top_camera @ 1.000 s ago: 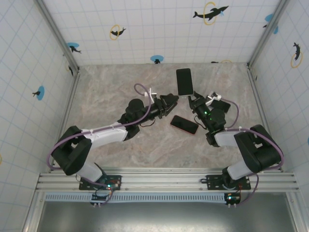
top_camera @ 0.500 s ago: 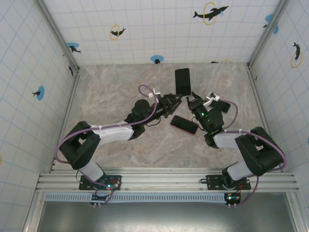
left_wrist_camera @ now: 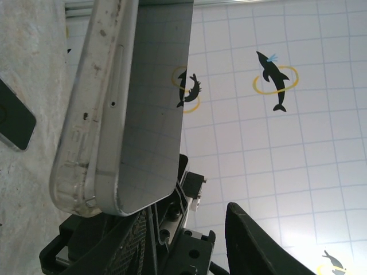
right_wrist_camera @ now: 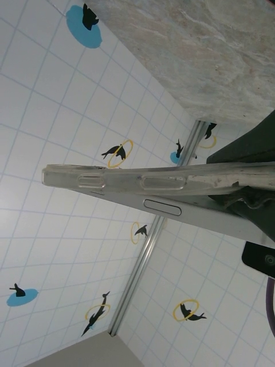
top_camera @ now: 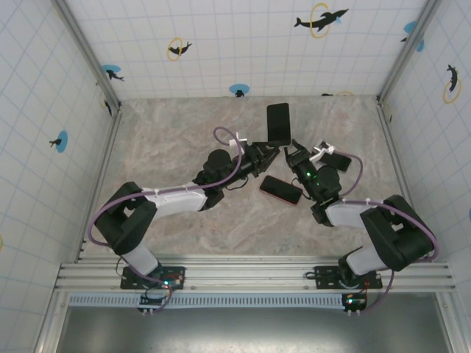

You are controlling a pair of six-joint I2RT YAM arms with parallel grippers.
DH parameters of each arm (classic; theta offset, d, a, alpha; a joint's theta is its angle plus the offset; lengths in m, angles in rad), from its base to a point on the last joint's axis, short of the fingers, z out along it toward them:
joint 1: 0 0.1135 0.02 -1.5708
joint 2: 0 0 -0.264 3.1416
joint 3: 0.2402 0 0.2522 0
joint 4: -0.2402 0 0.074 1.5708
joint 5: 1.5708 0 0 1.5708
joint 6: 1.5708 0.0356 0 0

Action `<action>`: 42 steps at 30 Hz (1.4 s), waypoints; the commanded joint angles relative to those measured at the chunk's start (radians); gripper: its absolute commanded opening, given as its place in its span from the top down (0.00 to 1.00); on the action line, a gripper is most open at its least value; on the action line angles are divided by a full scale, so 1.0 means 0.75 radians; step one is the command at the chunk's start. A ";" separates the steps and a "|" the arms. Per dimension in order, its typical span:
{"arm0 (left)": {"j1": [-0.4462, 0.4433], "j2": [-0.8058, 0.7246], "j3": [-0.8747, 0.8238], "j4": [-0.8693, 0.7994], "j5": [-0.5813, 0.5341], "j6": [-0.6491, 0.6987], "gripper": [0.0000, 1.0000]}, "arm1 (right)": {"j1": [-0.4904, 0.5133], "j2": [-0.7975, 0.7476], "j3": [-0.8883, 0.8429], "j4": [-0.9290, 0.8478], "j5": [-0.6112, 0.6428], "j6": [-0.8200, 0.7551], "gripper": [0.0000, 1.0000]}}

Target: Take the phone out of the phone case

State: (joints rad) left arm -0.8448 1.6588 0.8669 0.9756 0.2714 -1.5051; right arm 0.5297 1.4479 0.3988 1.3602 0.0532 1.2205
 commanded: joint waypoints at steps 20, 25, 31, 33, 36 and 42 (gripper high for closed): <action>0.014 0.062 0.109 0.071 -0.198 -0.027 0.62 | 0.074 -0.119 -0.066 0.164 0.107 -0.087 1.00; 0.012 0.059 0.135 0.045 -0.168 -0.004 0.77 | 0.085 -0.104 -0.058 0.123 0.155 -0.084 1.00; 0.008 0.050 0.189 0.022 -0.134 0.006 0.96 | 0.085 -0.086 -0.049 0.108 0.171 -0.083 1.00; 0.008 0.045 0.190 0.021 -0.124 0.007 0.99 | 0.085 -0.095 -0.049 0.076 0.195 -0.096 1.00; 0.006 0.035 0.189 0.018 -0.112 0.010 1.00 | 0.084 -0.104 -0.034 -0.019 0.241 -0.137 1.00; -0.014 0.001 0.202 0.006 -0.092 0.029 1.00 | 0.066 -0.057 -0.004 -0.120 0.324 -0.217 1.00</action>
State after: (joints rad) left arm -0.8501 1.7000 0.9661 0.9276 0.1959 -1.5154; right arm 0.5827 1.3899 0.3561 1.3102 0.2356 1.1137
